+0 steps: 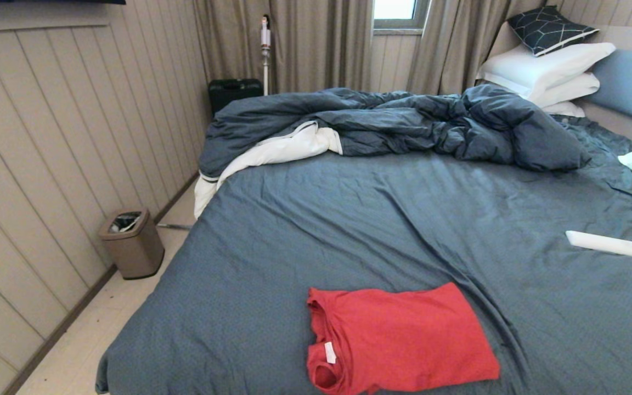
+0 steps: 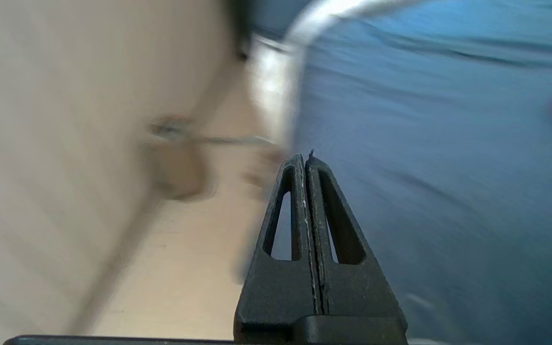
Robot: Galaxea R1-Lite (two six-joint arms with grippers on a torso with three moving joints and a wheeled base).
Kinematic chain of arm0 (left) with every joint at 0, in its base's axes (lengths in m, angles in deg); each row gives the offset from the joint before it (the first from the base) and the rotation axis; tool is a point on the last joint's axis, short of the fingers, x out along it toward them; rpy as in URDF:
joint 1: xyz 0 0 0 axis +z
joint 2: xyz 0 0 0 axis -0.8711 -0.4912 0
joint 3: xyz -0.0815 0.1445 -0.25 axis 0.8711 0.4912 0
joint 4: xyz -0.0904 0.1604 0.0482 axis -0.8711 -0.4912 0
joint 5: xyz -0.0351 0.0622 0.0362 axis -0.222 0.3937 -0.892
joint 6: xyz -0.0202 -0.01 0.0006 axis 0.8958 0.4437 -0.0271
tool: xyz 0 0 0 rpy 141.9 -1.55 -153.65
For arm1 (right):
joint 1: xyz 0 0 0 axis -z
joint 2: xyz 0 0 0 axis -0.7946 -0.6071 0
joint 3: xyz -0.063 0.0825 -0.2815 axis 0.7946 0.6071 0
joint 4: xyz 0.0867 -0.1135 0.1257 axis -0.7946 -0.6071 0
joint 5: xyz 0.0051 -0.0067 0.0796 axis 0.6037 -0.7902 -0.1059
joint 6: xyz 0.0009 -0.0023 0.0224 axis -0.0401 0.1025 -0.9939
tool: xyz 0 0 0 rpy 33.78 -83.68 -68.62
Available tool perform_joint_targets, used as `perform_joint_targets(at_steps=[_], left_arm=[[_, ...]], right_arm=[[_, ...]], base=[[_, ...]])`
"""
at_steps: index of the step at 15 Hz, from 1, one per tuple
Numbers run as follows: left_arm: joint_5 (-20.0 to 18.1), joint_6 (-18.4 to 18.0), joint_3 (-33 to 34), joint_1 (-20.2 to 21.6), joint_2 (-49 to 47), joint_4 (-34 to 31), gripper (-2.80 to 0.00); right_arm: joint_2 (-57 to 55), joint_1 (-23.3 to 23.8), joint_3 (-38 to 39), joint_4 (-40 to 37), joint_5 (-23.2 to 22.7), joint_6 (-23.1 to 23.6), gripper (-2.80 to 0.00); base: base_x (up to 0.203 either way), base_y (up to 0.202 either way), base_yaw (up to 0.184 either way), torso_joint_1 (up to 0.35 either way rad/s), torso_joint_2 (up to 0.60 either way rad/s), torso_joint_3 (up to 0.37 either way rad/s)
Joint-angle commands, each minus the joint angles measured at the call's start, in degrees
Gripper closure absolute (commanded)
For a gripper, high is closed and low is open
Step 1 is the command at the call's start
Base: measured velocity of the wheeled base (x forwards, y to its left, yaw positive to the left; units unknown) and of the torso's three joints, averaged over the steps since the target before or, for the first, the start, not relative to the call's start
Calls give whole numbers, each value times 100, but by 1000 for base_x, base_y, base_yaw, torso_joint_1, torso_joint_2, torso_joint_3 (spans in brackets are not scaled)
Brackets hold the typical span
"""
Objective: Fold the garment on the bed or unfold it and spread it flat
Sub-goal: Unford the red T-shirt
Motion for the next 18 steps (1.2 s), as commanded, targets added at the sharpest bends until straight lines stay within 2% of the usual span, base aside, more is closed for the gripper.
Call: perform_joint_targets(at_steps=[1, 2, 4, 6, 18], left_arm=[[17, 155, 0, 0, -7, 53, 0], [88, 312, 0, 0, -7, 63, 0], [241, 879, 0, -1, -7, 92, 0], [283, 926, 0, 0, -7, 261, 0], [274, 900, 0, 0, -7, 270, 0]], right_arm=[[-13, -2, 0, 18, 3, -29, 0], [-13, -2, 0, 20, 27, -143, 0], [-13, -11, 0, 27, 64, -235, 0], [-13, -11, 0, 27, 64, -244, 0], [-13, 16, 0, 27, 55, -226, 0]], base=[[0, 0, 0, 0, 0, 0], [0, 0, 0, 0, 0, 0], [0, 0, 0, 0, 0, 0], [0, 0, 0, 0, 0, 0], [0, 0, 0, 0, 0, 0]])
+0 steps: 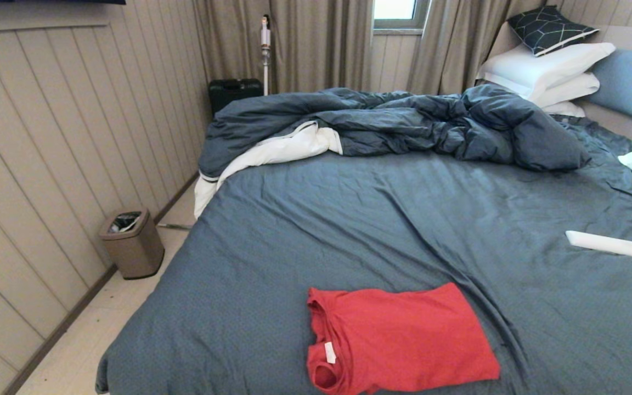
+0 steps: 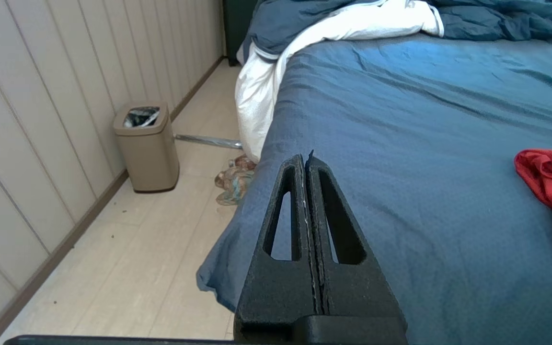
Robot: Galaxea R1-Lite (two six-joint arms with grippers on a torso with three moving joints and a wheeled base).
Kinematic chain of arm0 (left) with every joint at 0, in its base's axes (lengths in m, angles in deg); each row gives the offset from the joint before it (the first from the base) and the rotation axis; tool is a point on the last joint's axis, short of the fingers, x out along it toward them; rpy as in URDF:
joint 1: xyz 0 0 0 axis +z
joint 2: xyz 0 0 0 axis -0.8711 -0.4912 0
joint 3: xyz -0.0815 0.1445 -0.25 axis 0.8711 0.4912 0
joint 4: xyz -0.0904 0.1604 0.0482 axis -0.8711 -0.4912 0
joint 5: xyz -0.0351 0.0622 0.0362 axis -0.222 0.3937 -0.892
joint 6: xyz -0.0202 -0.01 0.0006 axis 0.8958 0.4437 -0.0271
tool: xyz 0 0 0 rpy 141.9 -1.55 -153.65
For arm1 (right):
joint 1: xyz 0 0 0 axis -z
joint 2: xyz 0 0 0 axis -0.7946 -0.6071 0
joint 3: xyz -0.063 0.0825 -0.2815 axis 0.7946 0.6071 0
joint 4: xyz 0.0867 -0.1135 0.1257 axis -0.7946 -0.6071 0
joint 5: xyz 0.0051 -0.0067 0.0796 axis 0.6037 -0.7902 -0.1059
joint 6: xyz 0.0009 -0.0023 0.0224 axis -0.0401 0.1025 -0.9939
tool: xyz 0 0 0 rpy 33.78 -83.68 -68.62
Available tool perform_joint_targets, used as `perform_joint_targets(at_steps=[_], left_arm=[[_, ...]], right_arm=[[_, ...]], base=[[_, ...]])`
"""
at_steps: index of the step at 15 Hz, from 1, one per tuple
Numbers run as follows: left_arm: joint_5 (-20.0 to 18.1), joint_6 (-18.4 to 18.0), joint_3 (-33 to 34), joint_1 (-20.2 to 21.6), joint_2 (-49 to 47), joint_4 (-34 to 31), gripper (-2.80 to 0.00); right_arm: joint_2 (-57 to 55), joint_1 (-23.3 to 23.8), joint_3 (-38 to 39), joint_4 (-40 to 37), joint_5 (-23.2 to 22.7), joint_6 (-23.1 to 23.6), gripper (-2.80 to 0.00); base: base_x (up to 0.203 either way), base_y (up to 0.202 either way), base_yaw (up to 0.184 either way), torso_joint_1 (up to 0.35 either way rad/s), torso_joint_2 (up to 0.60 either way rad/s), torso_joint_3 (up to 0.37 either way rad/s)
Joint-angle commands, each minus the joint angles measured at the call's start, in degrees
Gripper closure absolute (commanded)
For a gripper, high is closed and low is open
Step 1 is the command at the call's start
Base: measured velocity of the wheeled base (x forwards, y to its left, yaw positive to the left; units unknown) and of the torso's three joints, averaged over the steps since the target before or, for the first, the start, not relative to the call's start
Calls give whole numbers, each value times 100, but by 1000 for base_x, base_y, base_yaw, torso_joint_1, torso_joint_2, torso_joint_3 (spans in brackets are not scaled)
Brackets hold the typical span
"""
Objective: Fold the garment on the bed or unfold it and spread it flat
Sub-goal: Unford the red T-shirt
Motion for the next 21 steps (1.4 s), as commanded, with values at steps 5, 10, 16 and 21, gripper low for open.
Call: perform_joint_targets(at_steps=[5, 10, 16, 21], left_arm=[[-19, -187, 0, 0, -7, -270, 0], [-336, -72, 0, 0, -7, -461, 0], [42, -142, 0, 0, -7, -683, 0], [42, -127, 0, 0, -7, -569, 0]], right_arm=[[-11, 0, 0, -828, -38, 106, 0], [-1239, -109, -1219, -1463, -272, 63, 0], [-5588, -631, -5129, -1967, -303, -164, 0], [-7856, -2481, -6928, -3395, 88, -604, 0]], base=[[0, 0, 0, 0, 0, 0], [0, 0, 0, 0, 0, 0], [0, 0, 0, 0, 0, 0], [0, 0, 0, 0, 0, 0]])
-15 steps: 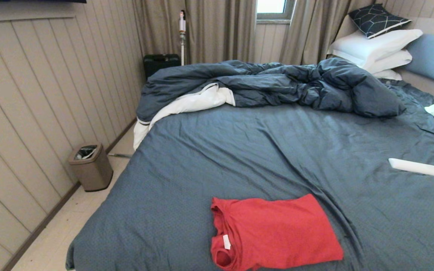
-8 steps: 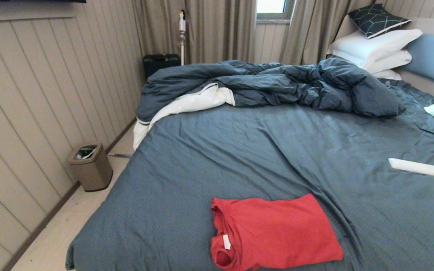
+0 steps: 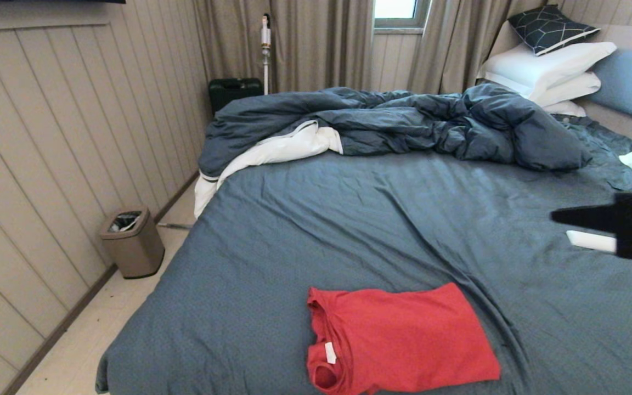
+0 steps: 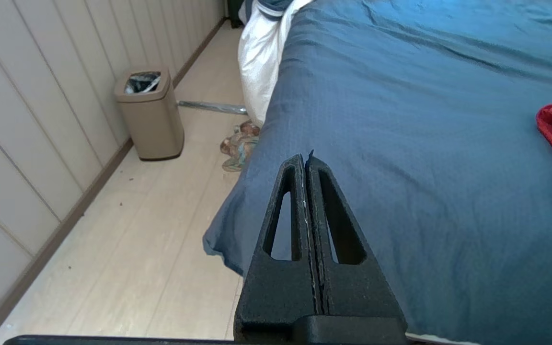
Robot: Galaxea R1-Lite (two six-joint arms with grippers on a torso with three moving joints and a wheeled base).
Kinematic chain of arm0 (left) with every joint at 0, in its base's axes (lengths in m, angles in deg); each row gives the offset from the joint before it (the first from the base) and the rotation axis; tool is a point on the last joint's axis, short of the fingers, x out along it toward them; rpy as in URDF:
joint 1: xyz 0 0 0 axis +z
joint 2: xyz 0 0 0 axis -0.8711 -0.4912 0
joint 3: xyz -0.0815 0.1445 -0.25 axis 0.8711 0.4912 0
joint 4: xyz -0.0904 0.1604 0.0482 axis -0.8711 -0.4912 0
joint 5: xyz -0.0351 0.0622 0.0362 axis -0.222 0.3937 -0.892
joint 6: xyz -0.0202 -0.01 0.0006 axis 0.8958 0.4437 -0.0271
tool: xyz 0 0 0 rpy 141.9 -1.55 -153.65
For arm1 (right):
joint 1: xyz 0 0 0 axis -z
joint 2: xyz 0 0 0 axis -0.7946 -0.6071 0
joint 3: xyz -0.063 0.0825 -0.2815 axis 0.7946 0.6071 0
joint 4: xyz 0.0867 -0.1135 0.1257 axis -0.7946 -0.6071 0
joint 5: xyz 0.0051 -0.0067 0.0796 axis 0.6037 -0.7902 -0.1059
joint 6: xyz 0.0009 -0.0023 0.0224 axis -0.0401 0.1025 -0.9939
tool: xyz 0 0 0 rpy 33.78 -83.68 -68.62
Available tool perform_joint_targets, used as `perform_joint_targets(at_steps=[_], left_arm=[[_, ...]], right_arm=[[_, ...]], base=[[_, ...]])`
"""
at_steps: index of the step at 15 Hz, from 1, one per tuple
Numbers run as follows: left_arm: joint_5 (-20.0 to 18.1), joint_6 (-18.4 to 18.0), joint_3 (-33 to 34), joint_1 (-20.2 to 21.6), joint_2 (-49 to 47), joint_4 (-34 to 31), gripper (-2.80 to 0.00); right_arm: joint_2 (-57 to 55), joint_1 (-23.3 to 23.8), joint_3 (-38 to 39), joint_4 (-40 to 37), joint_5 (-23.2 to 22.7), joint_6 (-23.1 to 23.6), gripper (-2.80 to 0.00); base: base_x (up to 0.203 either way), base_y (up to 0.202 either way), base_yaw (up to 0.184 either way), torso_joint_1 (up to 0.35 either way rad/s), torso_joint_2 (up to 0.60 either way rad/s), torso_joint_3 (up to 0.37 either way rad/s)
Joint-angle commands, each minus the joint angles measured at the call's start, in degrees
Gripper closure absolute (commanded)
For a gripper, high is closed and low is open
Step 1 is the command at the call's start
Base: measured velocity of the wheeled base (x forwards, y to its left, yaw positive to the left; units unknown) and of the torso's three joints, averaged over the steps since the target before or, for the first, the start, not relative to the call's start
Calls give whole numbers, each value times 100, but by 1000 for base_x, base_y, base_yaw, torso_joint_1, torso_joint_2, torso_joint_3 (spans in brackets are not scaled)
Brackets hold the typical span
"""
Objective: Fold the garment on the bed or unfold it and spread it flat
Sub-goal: Unford the red T-shirt
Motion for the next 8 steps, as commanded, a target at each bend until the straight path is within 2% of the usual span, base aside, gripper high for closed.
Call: perform_joint_targets(at_steps=[1, 4, 8], left_arm=[[2, 12, -5, 0, -7, 98, 0], [-24, 12, -5, 0, -7, 165, 0], [-24, 12, -5, 0, -7, 157, 0]], right_arm=[[-1151, -579, -196, -195, 177, -70, 0], [-1911, -1296, -125, -329, 412, -165, 0], [-2604, -1775, -109, -337, 657, -195, 0]], base=[[0, 0, 0, 0, 0, 0], [0, 0, 0, 0, 0, 0], [0, 0, 0, 0, 0, 0]])
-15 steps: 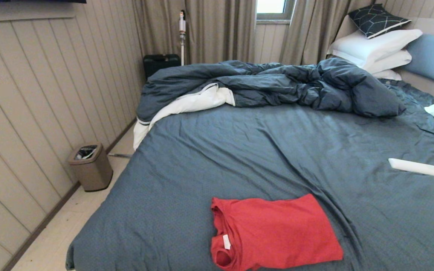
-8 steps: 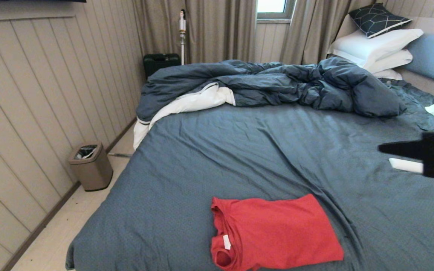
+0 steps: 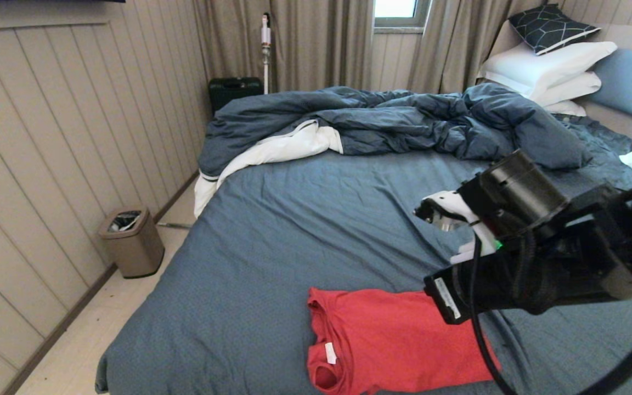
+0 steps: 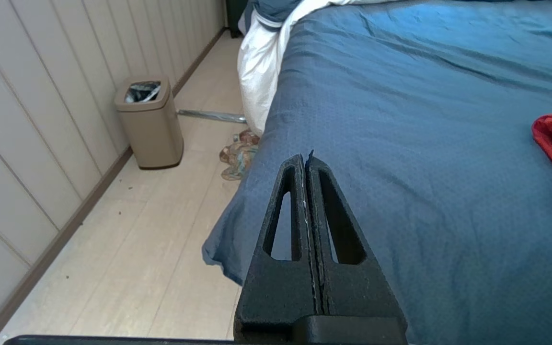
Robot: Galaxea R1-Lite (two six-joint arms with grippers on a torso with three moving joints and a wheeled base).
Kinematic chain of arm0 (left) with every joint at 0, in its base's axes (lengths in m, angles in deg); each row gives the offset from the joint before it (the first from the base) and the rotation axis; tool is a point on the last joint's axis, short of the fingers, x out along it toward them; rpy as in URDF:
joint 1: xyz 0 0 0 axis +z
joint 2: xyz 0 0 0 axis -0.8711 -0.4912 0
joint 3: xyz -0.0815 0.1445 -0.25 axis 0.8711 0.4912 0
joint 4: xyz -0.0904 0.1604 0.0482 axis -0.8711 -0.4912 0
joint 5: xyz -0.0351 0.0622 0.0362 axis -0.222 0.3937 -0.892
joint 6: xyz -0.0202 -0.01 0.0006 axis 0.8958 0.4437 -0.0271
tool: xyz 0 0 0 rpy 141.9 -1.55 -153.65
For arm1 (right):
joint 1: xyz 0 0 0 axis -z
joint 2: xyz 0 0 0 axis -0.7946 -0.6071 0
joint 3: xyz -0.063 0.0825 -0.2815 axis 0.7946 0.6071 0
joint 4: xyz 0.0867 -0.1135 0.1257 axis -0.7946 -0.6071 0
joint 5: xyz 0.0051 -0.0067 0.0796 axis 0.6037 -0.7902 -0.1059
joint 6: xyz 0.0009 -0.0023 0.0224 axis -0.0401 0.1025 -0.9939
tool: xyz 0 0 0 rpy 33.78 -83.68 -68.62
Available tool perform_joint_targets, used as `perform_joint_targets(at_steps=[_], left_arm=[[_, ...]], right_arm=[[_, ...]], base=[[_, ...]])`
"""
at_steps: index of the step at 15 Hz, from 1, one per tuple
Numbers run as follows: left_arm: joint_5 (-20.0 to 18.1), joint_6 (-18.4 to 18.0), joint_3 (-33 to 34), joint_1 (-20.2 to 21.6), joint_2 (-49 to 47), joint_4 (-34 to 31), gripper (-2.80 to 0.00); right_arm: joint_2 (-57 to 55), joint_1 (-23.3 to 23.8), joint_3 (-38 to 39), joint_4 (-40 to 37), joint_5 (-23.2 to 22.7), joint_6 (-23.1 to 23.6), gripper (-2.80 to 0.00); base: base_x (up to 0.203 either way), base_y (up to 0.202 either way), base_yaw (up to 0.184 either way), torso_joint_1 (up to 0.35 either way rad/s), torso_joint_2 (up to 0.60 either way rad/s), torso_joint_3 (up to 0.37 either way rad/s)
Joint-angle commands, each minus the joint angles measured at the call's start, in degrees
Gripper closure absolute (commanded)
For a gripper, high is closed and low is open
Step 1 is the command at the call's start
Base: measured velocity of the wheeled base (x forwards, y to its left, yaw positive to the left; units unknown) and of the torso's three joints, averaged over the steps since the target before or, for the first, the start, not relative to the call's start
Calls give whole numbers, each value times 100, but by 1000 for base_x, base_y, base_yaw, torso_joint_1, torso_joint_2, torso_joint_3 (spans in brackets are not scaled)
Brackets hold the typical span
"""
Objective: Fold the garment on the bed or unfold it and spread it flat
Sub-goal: Unford the red T-shirt
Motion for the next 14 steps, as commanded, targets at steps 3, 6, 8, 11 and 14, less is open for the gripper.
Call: perform_joint_targets(at_steps=[3, 6, 8, 11, 14], left_arm=[[2, 1, 0, 0, -7, 11, 0], [2, 1, 0, 0, -7, 3, 0], [2, 2, 0, 0, -7, 11, 0], [2, 10, 0, 0, -7, 11, 0], [2, 45, 0, 0, -7, 11, 0]], right_arm=[[-786, -307, -214, 0, 82, 6, -280], [-1284, -621, -537, 4, 81, 3, -280], [-1671, -851, -798, 2, 87, 0, -280], [-2267, -1088, -1190, -5, 159, -1, -280], [-2798, -1170, -1517, 0, 341, -6, -280]], base=[[0, 0, 0, 0, 0, 0], [0, 0, 0, 0, 0, 0], [0, 0, 0, 0, 0, 0], [0, 0, 0, 0, 0, 0], [0, 0, 0, 0, 0, 0]])
